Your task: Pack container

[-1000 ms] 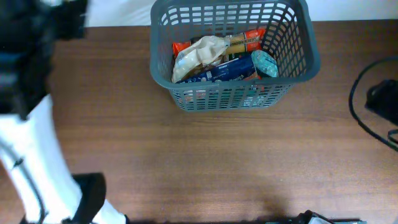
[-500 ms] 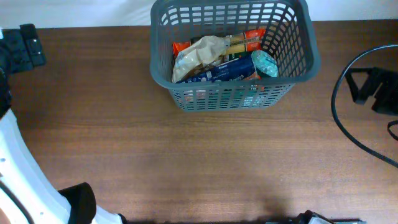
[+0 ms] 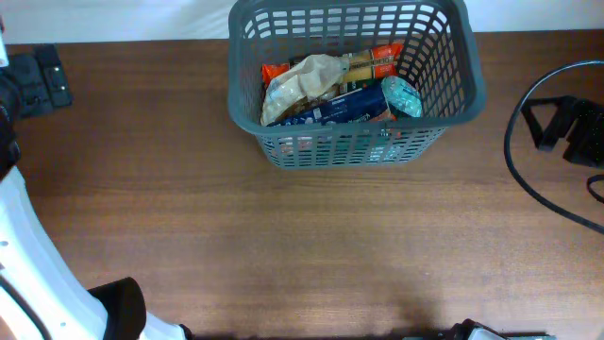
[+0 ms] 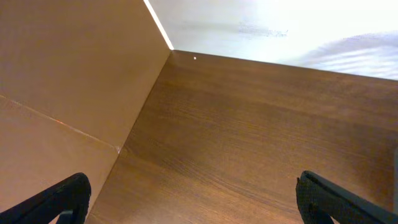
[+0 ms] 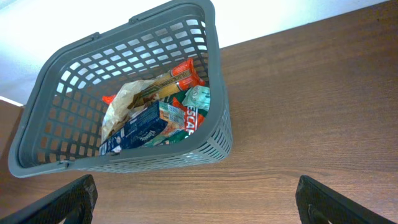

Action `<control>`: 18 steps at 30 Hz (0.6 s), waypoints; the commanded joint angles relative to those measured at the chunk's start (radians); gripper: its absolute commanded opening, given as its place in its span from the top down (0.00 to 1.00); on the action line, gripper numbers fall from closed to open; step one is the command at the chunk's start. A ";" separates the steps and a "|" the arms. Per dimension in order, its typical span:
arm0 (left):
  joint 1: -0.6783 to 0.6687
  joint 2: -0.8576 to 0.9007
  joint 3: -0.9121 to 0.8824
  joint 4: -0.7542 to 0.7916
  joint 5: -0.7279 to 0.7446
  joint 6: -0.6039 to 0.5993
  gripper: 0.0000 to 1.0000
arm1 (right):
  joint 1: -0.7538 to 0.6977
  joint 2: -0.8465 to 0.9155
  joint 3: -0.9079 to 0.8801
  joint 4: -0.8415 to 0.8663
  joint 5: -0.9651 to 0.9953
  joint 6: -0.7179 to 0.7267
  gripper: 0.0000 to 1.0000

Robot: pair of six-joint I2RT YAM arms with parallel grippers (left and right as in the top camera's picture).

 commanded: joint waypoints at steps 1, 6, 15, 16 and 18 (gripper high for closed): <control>0.006 0.001 -0.001 -0.004 0.004 -0.012 0.01 | -0.004 0.005 0.017 0.003 -0.020 -0.012 0.01; 0.006 0.001 -0.001 -0.004 0.004 -0.012 0.01 | -0.004 0.005 0.017 -0.013 -0.017 -0.012 0.01; 0.006 0.001 -0.001 -0.004 0.004 -0.012 0.01 | 0.085 -0.156 -0.171 0.460 0.125 -0.023 0.01; 0.006 0.001 -0.002 -0.004 0.004 -0.012 0.01 | 0.121 -0.219 -0.251 0.561 0.174 -0.023 0.01; 0.006 0.001 -0.001 -0.004 0.004 -0.012 0.01 | 0.196 -0.357 -0.435 0.749 0.240 -0.023 0.01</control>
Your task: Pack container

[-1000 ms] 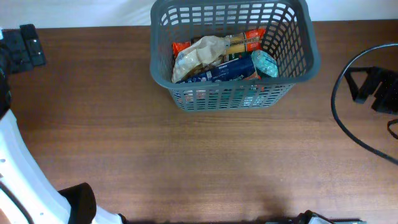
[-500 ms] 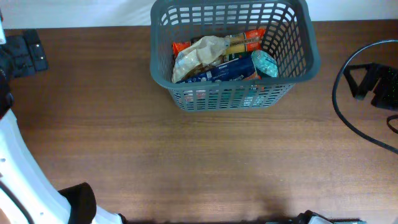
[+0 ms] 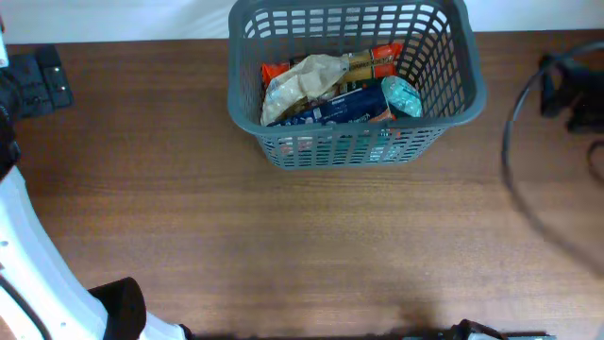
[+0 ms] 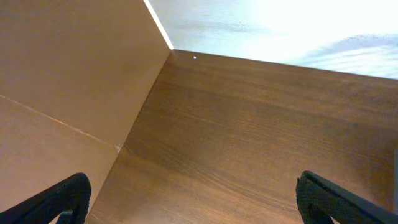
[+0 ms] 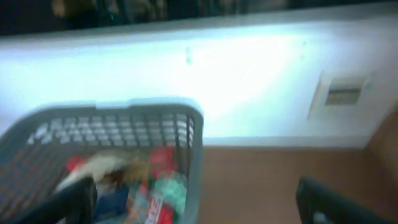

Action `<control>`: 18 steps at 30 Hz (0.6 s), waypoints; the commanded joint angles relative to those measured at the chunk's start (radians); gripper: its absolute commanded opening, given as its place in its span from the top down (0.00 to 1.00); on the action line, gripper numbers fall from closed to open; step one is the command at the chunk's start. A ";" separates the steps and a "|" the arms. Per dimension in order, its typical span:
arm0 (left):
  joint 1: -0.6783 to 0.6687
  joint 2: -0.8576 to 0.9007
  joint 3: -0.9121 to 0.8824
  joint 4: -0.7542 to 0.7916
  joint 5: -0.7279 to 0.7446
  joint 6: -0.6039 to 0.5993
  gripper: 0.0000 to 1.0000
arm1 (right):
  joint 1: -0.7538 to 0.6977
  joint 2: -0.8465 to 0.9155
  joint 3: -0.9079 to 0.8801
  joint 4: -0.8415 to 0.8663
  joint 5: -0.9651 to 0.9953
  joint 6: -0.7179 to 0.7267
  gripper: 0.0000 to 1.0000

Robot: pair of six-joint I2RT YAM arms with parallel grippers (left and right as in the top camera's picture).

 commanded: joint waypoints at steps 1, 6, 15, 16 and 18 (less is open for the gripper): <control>0.006 0.001 -0.001 -0.002 0.004 -0.011 0.01 | 0.116 -0.259 -0.267 0.208 0.141 -0.009 0.01; 0.006 0.001 -0.001 -0.003 0.003 -0.011 0.01 | 0.194 -0.636 -0.744 0.428 0.107 0.006 0.01; 0.006 0.001 -0.001 -0.024 0.003 -0.010 0.01 | 0.197 -1.049 -1.210 0.428 0.026 0.006 0.01; 0.006 0.001 -0.001 -0.024 0.003 -0.011 0.01 | 0.197 -1.080 -1.246 0.427 0.026 0.006 0.01; 0.006 0.001 -0.001 -0.024 0.003 -0.011 0.01 | 0.197 -1.116 -1.305 0.427 0.031 0.006 0.01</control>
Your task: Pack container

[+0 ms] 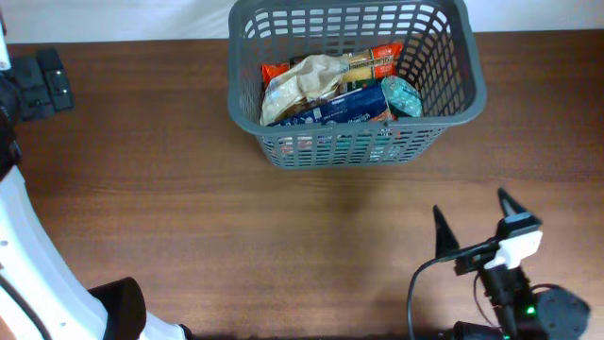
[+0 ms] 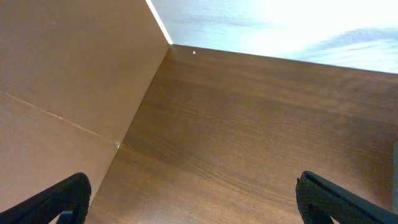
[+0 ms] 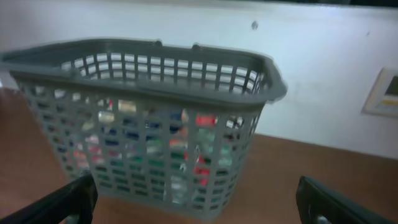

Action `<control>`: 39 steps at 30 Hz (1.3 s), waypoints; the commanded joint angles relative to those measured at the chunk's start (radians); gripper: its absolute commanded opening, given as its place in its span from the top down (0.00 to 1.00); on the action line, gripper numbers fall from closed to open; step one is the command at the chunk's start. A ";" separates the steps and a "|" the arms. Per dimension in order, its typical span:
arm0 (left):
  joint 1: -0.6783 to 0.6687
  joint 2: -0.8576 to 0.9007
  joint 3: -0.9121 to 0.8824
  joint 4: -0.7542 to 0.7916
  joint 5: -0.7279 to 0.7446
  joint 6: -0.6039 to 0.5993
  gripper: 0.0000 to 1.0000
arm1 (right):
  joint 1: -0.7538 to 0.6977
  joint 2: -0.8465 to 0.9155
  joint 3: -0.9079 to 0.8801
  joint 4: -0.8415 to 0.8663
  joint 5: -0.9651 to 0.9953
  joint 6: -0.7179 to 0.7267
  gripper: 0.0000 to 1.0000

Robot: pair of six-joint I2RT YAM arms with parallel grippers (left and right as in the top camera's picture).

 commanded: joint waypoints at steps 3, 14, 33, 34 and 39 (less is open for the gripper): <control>0.006 0.001 0.000 -0.004 0.003 -0.009 0.01 | 0.020 -0.077 -0.119 0.013 0.023 0.010 0.01; 0.006 0.001 0.000 -0.004 0.003 -0.009 0.01 | 0.104 -0.106 -0.190 0.012 0.240 0.006 0.01; 0.006 0.001 0.000 -0.004 0.003 -0.009 0.01 | 0.105 -0.106 -0.315 0.012 0.248 0.006 0.01; 0.006 0.001 0.000 -0.004 0.003 -0.009 0.01 | 0.104 -0.106 -0.315 0.012 0.248 0.006 0.01; 0.006 0.001 0.000 -0.004 0.003 -0.009 0.01 | 0.105 -0.106 -0.315 0.012 0.248 0.006 0.01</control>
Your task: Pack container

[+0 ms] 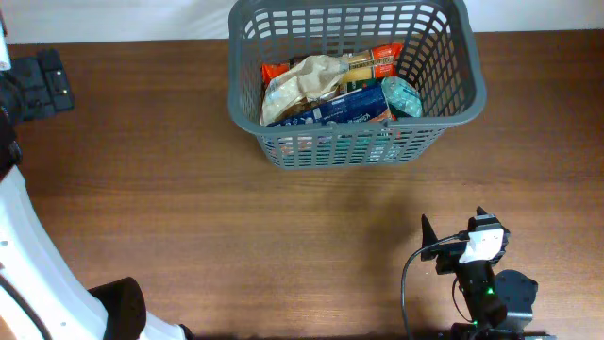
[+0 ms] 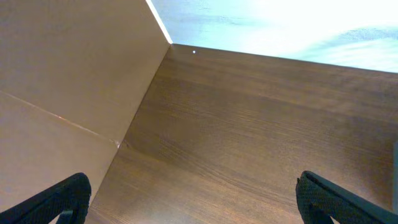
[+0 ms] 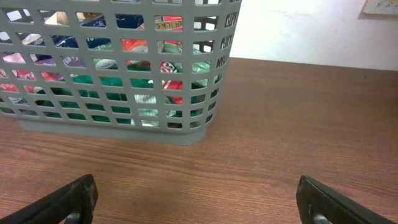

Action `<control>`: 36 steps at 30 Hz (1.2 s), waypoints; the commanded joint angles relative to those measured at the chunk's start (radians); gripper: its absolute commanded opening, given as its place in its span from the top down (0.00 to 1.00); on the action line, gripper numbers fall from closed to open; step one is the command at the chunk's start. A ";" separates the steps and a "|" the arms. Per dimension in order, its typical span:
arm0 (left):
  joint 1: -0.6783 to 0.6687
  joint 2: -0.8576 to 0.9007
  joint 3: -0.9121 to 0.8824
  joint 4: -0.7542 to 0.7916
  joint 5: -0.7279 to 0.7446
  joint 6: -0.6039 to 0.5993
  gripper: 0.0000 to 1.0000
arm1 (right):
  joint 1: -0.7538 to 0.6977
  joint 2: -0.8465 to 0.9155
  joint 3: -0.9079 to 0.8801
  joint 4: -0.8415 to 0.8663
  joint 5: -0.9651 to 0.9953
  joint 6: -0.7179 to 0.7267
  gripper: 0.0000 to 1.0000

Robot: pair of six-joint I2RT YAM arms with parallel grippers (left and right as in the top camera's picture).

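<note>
A grey slatted basket stands at the back middle of the brown table. Inside lie a cream bag, a blue box, an orange packet and a teal packet. My right gripper sits near the front right, pointing at the basket, open and empty. In the right wrist view the basket fills the upper left, well beyond the gripper. In the left wrist view the left gripper is open over bare wood, holding nothing.
A black fixture sits at the table's far left edge. A brown panel borders the table's left side in the left wrist view. A white wall rises behind the table. The right arm's black cable loops near the front edge.
My right gripper has shifted slightly left and toward the front edge, its camera now tilted down at the basket's base and the table. The left arm has not moved.
My right gripper was at the table's right edge, looking down into the packed basket. Then it was higher at the far right, its view blurred. Then it stood at the front right facing the basket's side, and now sits a little lower there. It stayed open throughout.
</note>
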 commanded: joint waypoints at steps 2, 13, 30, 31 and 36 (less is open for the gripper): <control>0.006 0.001 0.000 -0.002 0.003 -0.009 0.01 | 0.009 -0.011 -0.009 0.003 0.016 0.007 0.01; 0.006 0.001 0.000 -0.002 0.004 -0.009 0.01 | 0.009 -0.011 -0.009 0.003 0.016 0.007 0.01; -0.019 -0.130 -0.100 -0.001 0.004 -0.009 0.01 | 0.009 -0.011 -0.009 0.003 0.016 0.007 0.01; -0.031 -0.174 -0.148 -0.001 0.004 -0.009 0.01 | 0.009 -0.011 -0.009 0.003 0.016 0.007 0.01; -0.085 -0.467 -0.533 0.137 0.042 -0.013 0.01 | 0.009 -0.011 -0.009 0.003 0.016 0.007 0.01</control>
